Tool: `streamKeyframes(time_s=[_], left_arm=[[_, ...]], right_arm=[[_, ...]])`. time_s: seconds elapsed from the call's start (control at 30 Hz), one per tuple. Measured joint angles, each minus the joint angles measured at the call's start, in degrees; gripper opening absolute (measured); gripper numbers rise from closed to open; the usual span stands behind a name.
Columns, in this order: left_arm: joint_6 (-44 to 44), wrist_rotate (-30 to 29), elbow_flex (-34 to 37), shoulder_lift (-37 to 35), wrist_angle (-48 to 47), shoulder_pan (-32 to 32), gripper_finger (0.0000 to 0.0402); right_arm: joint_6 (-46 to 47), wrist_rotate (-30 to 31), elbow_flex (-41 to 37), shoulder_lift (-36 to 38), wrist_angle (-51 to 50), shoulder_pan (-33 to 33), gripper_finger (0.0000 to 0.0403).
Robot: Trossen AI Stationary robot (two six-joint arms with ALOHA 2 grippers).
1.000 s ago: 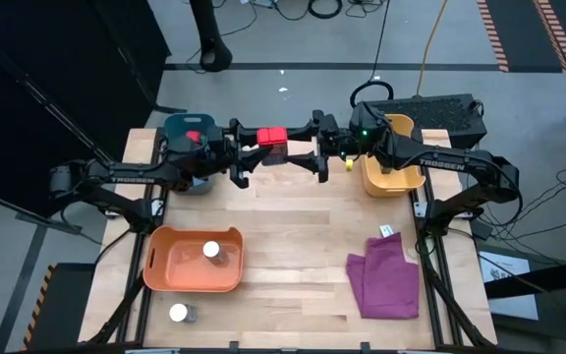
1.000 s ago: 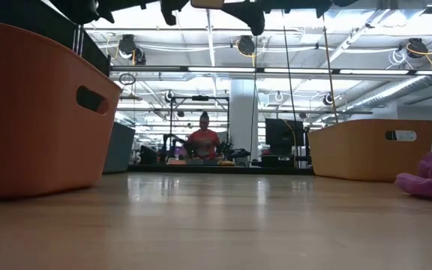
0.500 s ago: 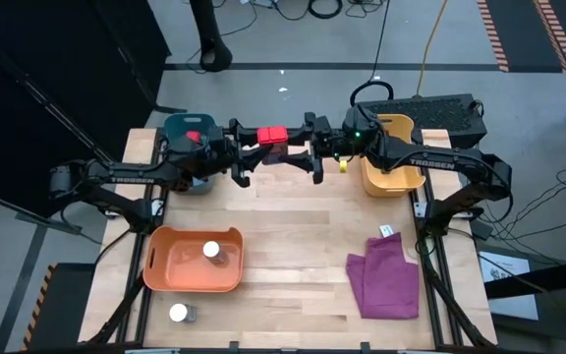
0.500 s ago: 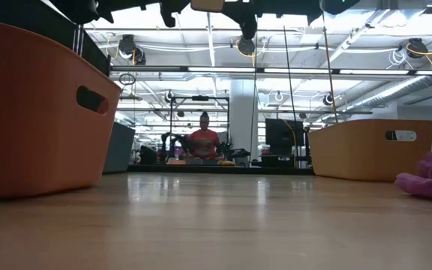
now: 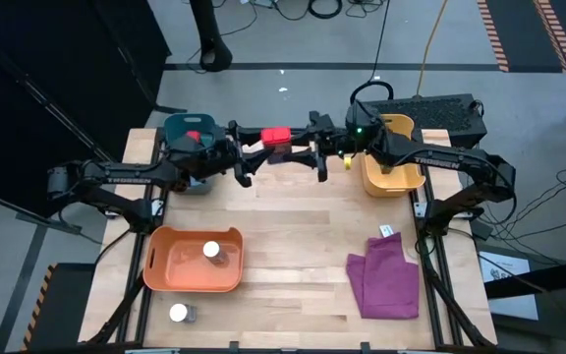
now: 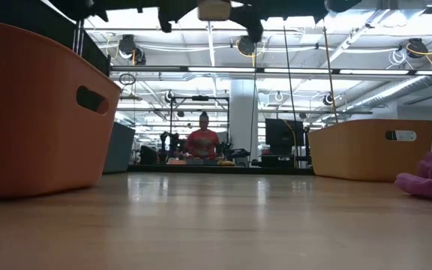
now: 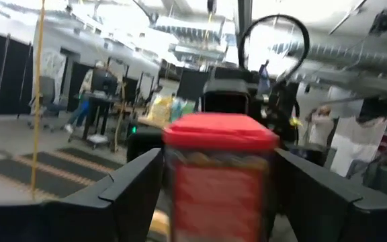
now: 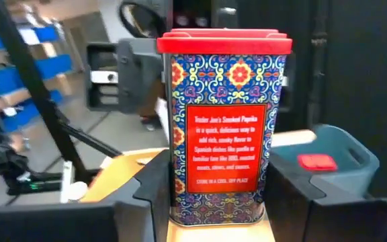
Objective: Sort spices by type
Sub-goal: Put the red seasoning can into the blue bin
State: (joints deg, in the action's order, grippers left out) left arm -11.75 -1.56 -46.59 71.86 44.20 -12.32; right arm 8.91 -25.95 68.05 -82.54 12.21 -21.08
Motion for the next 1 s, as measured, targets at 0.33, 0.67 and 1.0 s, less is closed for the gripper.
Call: streamKeyframes(time_s=[0.33, 0.67, 1.0], left_arm=[[-4.0, -6.76, -6.9, -9.41, -42.68, 0.12, 0.028], [-1.21, -0.31, -25.41, 4.99, -59.39, 4.15, 0.0281], [-1.34, -0.19, -30.48, 14.12, -59.57, 4.09, 0.0281]], right_arm=[[-9.46, 2.35, 0.02, 8.41, -36.2, -1.45, 0.0157], [-12.77, 10.31, 0.0, 7.54, -44.92, 3.5, 0.0157], [-12.61, 11.37, 0.02, 7.54, -45.51, 4.37, 0.0157]])
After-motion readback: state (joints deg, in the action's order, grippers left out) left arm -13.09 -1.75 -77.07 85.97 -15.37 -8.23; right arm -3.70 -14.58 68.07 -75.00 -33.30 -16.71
